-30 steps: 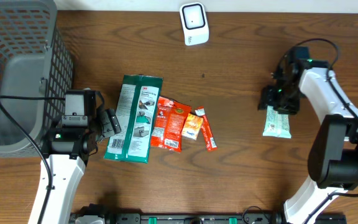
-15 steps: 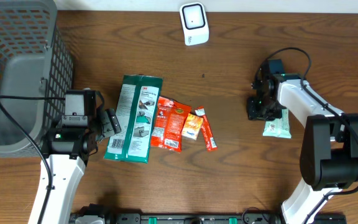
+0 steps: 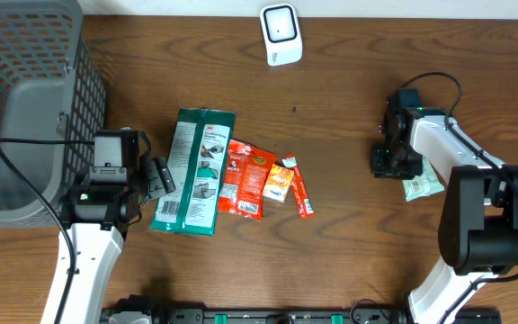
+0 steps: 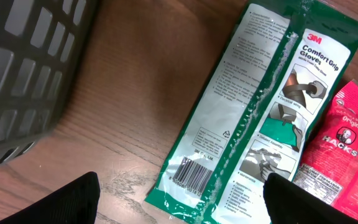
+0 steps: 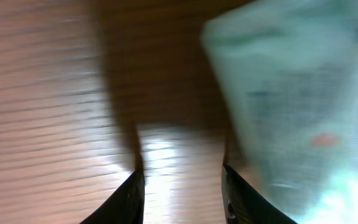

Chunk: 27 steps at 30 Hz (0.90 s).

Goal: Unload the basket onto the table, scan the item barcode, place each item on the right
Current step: 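Release the wipes pack and move the right gripper to the red stick packet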

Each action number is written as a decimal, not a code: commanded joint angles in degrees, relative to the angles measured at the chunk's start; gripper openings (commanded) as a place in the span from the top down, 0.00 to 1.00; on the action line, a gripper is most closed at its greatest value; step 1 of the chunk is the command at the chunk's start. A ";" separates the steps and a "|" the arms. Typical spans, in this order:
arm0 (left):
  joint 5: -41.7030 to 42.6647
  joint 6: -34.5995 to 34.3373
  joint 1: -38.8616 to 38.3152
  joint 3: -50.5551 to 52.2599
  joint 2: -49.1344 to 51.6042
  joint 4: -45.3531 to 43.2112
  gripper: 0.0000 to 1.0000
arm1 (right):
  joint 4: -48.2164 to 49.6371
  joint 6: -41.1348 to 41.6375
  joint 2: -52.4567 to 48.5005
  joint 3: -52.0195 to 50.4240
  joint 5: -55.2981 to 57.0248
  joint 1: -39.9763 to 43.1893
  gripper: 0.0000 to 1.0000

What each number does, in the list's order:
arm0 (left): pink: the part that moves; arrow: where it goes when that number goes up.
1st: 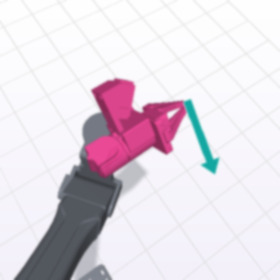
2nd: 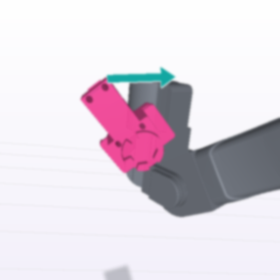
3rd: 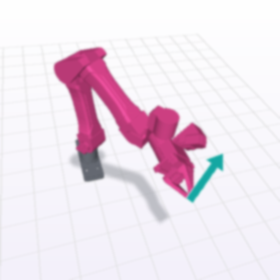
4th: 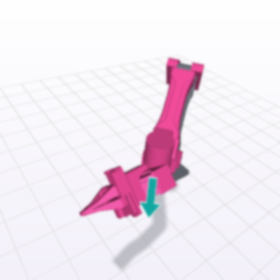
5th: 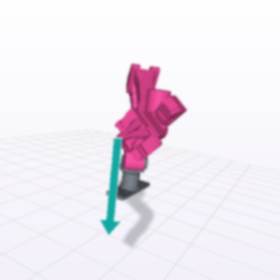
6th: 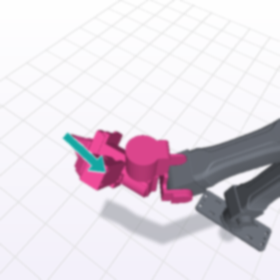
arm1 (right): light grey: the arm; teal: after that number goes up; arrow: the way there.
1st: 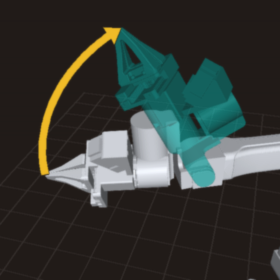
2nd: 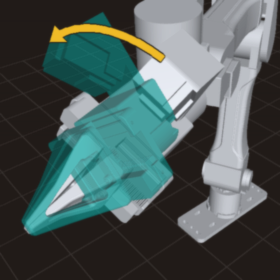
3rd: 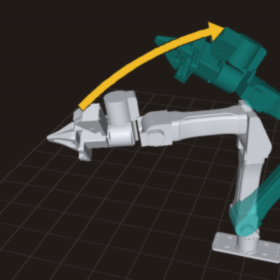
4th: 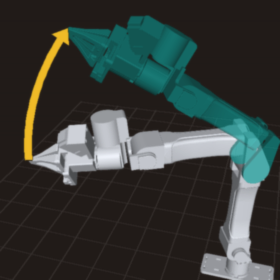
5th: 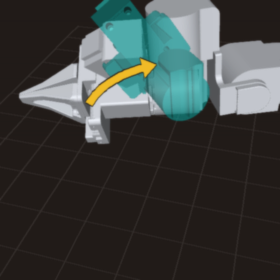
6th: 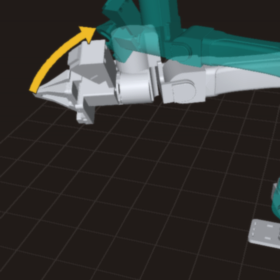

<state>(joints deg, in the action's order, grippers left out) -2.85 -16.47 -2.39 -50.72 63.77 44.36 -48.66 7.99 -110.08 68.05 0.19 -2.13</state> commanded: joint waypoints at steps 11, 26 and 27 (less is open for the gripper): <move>0.33 0.09 0.17 -0.83 0.22 -0.07 0.15 | 5.42 -5.29 -0.22 -1.09 -29.99 -11.47 0.62; 0.33 0.09 0.17 -0.83 0.22 -0.07 0.15 | 8.39 -4.81 -0.24 -1.11 -12.46 -26.36 0.58; 0.33 0.09 0.17 -0.83 0.22 -0.07 0.15 | 8.39 -4.79 -0.24 -1.11 -11.17 -26.75 0.58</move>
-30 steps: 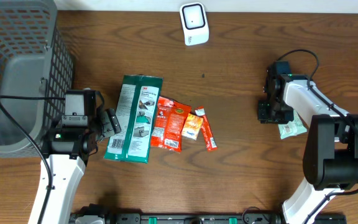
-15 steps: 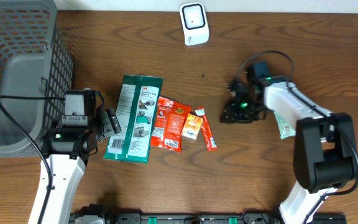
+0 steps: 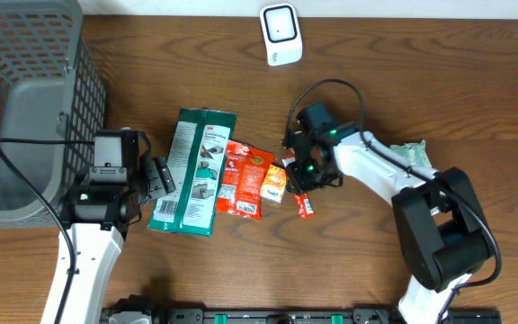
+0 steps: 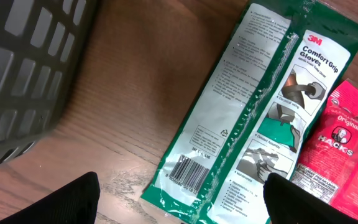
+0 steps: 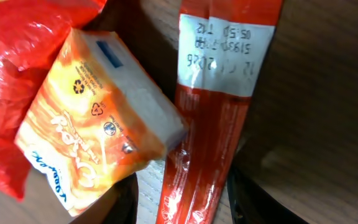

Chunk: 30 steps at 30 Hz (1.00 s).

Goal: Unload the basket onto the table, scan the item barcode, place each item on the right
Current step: 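Release the wipes pack and move the right gripper to the red stick packet, then grasp the thin red stick packet with the right gripper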

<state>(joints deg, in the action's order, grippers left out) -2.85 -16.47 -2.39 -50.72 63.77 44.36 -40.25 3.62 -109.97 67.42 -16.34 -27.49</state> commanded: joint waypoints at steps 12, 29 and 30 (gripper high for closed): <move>0.33 0.09 0.17 -0.83 0.22 -0.07 0.15 | -2.64 9.01 -0.35 -0.48 24.72 -0.02 0.61; 0.33 0.09 0.17 -0.83 0.22 -0.09 0.15 | -5.60 19.65 -0.35 -0.52 18.53 5.70 0.46; 0.33 -0.11 0.17 -0.83 0.22 -0.07 0.15 | -5.60 20.65 -0.35 -0.52 16.52 5.68 0.46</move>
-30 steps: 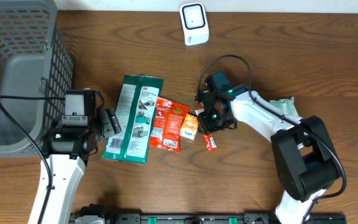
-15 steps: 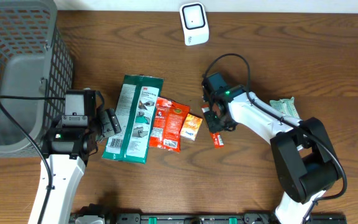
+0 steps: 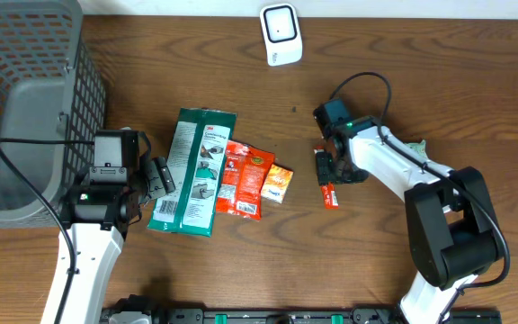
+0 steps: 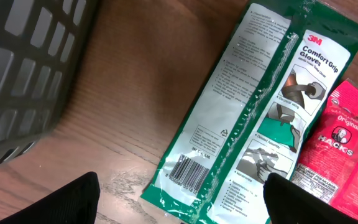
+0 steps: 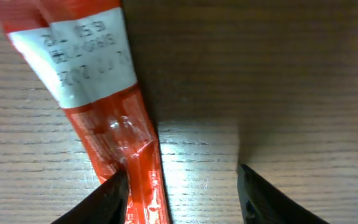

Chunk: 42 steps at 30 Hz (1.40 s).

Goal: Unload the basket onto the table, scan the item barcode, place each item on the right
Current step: 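Grasp the thin red stick packet with the right gripper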

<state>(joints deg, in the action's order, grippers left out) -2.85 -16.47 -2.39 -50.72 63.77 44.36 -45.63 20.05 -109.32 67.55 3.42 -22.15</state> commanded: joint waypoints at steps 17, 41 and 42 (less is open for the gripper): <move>0.33 -0.11 0.20 -0.83 0.22 -0.07 0.15 | -1.07 7.13 -0.66 0.22 -17.99 2.25 0.53; 0.33 -0.11 0.17 -0.83 0.22 -0.07 0.15 | -5.51 14.58 5.33 3.06 -27.26 6.67 0.59; 0.33 -0.11 0.17 -0.83 0.22 -0.09 0.15 | -4.28 14.58 6.14 3.06 -27.19 6.73 0.59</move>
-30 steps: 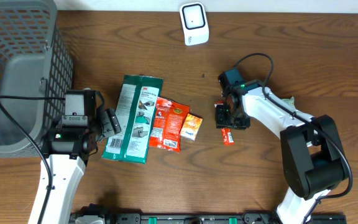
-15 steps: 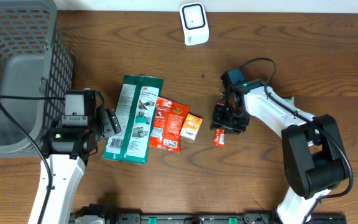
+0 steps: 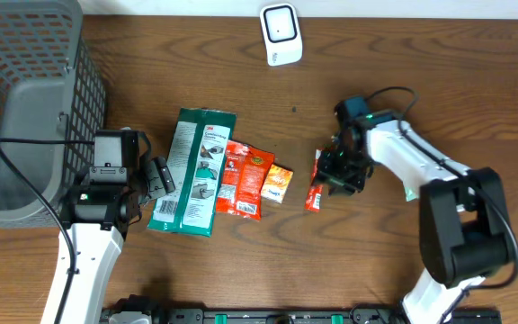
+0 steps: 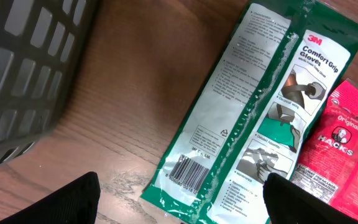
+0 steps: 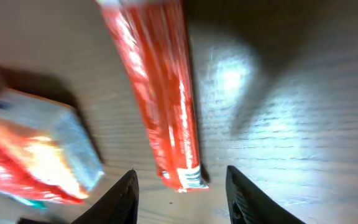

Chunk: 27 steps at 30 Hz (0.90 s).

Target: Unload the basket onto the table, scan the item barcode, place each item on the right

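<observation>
A long red stick packet [image 3: 314, 187] lies on the wooden table to the right of the pile; in the right wrist view the red stick packet [image 5: 159, 93] reaches down between my spread fingers. My right gripper [image 5: 180, 200] is open over its lower end, gripping nothing, and shows from overhead as the right gripper [image 3: 338, 171]. The white scanner [image 3: 281, 34] stands at the back edge. My left gripper [image 4: 179, 211] is open by the green glove package [image 4: 260, 112], whose barcode [image 4: 189, 170] faces up.
A grey mesh basket [image 3: 25, 99] fills the back left corner. Beside the green glove package [image 3: 193, 171] lie a red Hacks packet [image 3: 245, 178] and an orange packet [image 3: 278, 183], the latter just left of the stick.
The red stick has turned, its lower end now pointing toward the orange packet. My right gripper has shifted a little to the right and stays open. The left arm has not moved.
My right gripper was first at the far right over a pale green packet. Then it was at the pile, over the red stick beside the orange packet. Later the stick lay apart to the right of the pile, and now it lies there tilted the other way.
</observation>
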Each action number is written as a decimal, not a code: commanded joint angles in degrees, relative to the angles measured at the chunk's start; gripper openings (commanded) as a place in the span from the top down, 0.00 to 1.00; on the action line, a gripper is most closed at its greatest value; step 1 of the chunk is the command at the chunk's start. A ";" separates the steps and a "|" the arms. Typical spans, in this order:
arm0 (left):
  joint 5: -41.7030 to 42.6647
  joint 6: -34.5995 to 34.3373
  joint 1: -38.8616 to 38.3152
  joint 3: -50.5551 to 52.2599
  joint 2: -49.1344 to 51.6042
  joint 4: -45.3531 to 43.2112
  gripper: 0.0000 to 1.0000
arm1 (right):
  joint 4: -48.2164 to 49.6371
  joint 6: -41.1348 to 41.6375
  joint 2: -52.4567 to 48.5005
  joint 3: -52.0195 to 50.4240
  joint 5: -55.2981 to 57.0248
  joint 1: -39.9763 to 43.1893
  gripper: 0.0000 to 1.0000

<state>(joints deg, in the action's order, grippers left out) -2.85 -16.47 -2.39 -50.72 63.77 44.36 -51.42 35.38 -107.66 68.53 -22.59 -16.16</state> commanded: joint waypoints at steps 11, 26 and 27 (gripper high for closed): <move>0.33 -0.11 0.17 -0.83 0.22 -0.07 0.15 | 18.29 -0.70 3.32 1.86 11.10 -2.75 0.99; 0.33 -0.11 0.17 -0.83 0.22 -0.09 0.15 | 22.05 -0.79 -5.09 1.86 19.76 -7.96 0.97; 0.33 -0.11 0.17 -0.83 0.22 -0.07 0.15 | 22.05 -0.98 -5.70 1.86 19.80 -7.93 0.96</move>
<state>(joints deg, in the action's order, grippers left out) -2.85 -16.47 -2.39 -50.72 63.77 44.34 -29.41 35.09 -111.83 69.93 -5.17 -23.73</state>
